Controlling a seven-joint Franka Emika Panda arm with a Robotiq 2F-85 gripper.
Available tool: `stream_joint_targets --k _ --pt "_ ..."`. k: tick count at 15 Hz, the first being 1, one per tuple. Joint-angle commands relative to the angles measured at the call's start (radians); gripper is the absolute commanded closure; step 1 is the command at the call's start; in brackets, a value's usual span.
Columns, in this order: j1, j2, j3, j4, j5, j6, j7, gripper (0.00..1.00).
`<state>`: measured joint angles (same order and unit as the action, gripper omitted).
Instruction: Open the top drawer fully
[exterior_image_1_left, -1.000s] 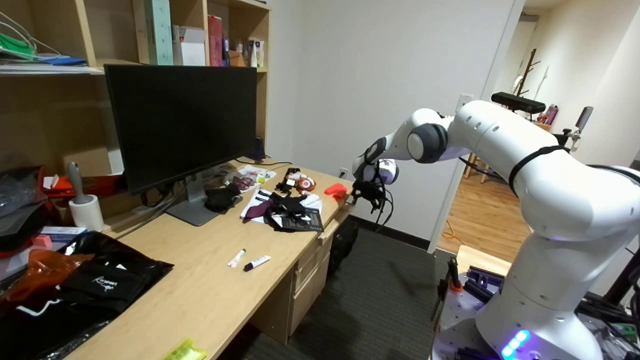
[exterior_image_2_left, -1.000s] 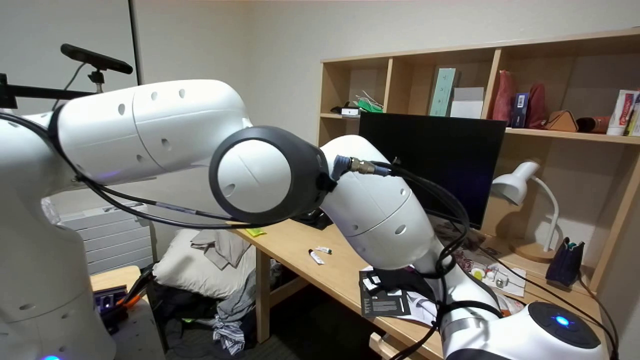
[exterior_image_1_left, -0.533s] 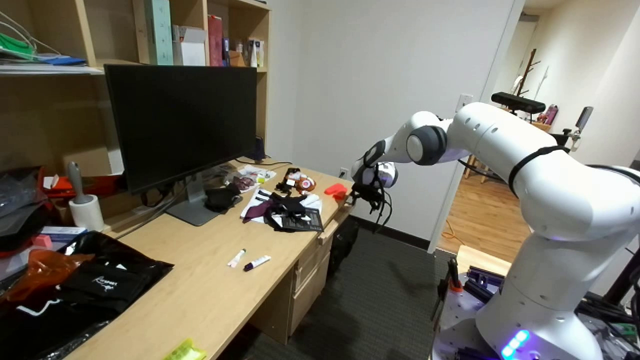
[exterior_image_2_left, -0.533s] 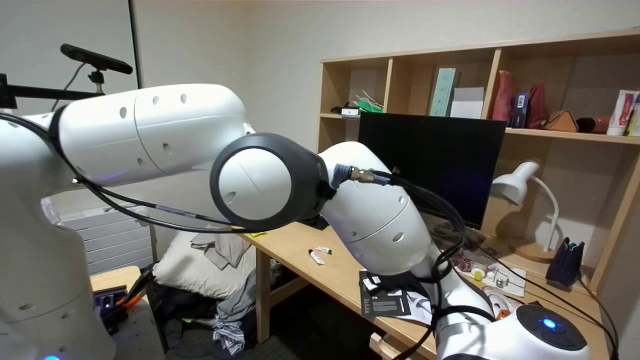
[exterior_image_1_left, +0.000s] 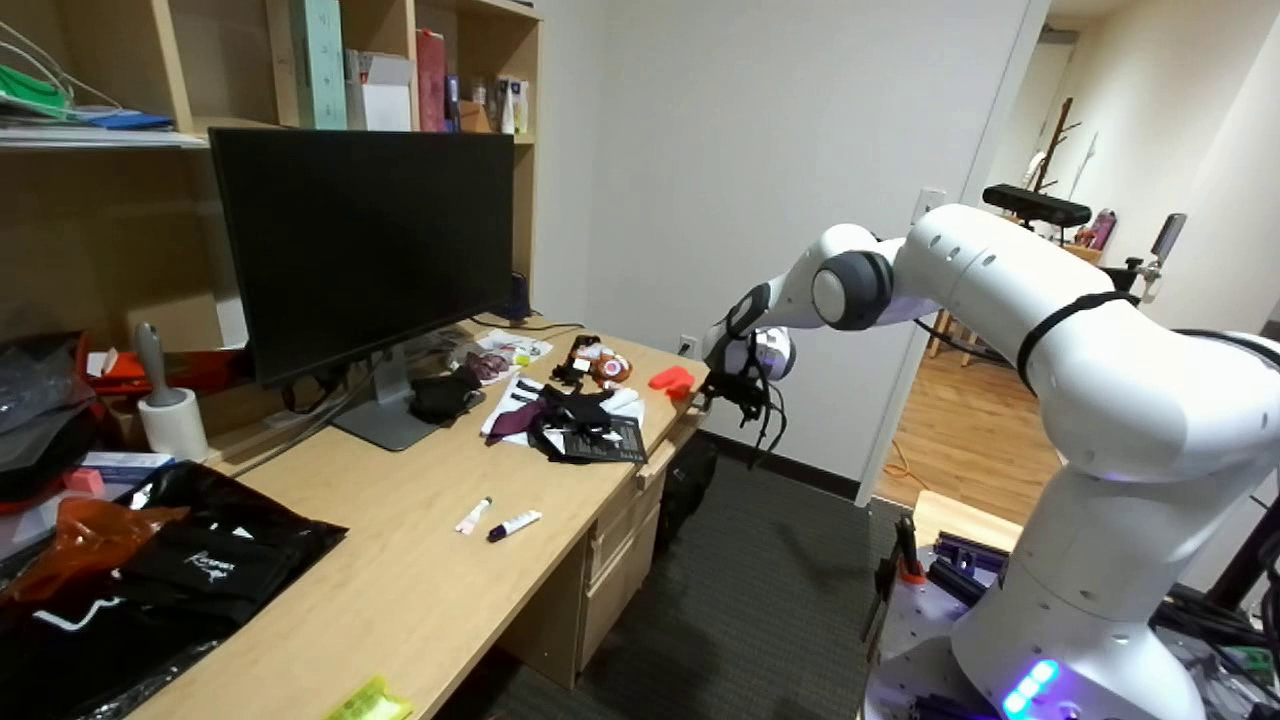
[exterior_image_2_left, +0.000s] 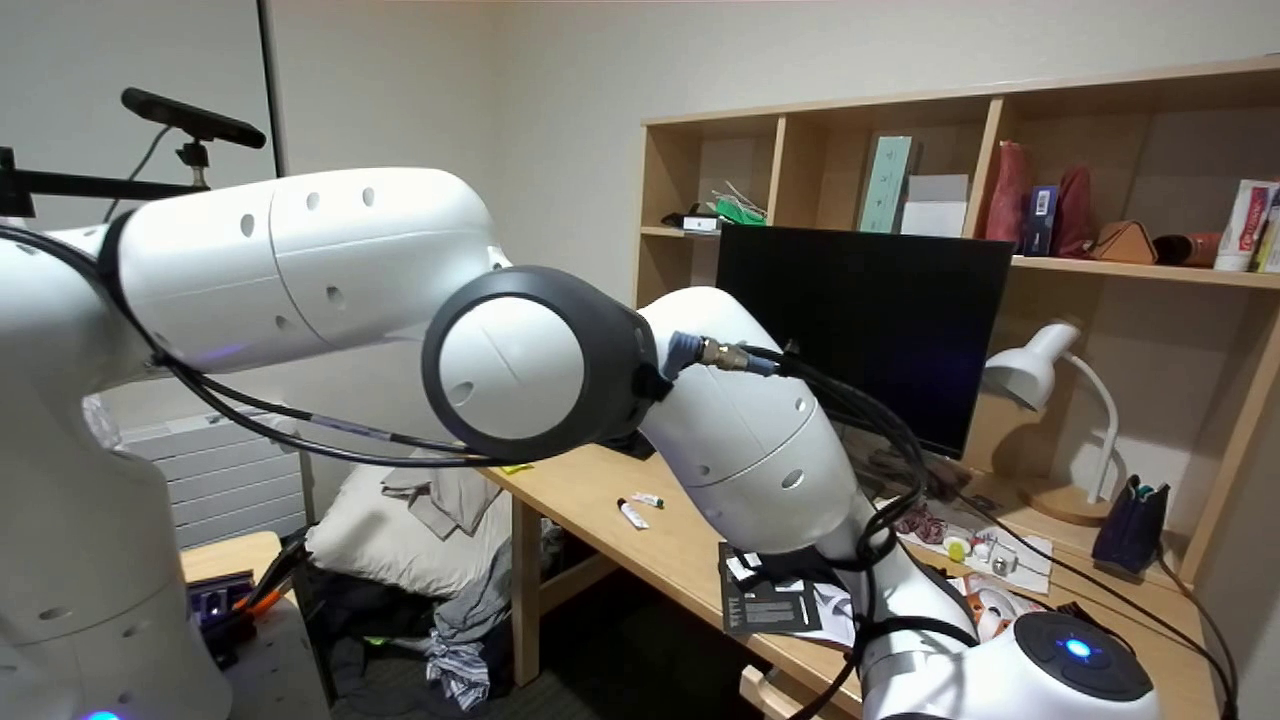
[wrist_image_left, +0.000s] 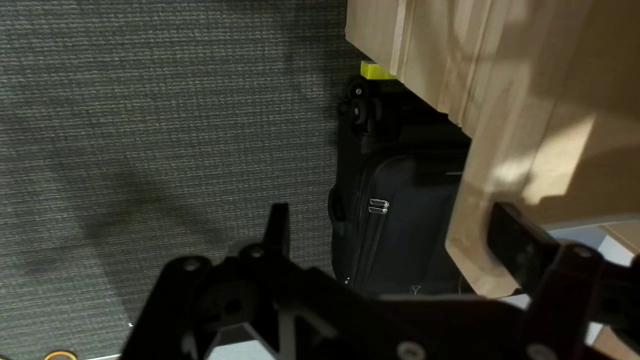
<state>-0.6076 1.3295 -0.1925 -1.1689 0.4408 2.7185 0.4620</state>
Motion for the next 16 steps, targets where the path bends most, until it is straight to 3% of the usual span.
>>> stream_joint_targets --k 1,12,16 --pt "-0.005 0.026 -0.050 0.013 -0.016 -0.032 0.052 0.00" --pt "-0.021 -0.065 -0.156 -0.128 0.006 -0.149 0.088 0.00" --pt "-0.003 -0.163 -0.180 -0.255 0.001 -0.191 0.070 0.00"
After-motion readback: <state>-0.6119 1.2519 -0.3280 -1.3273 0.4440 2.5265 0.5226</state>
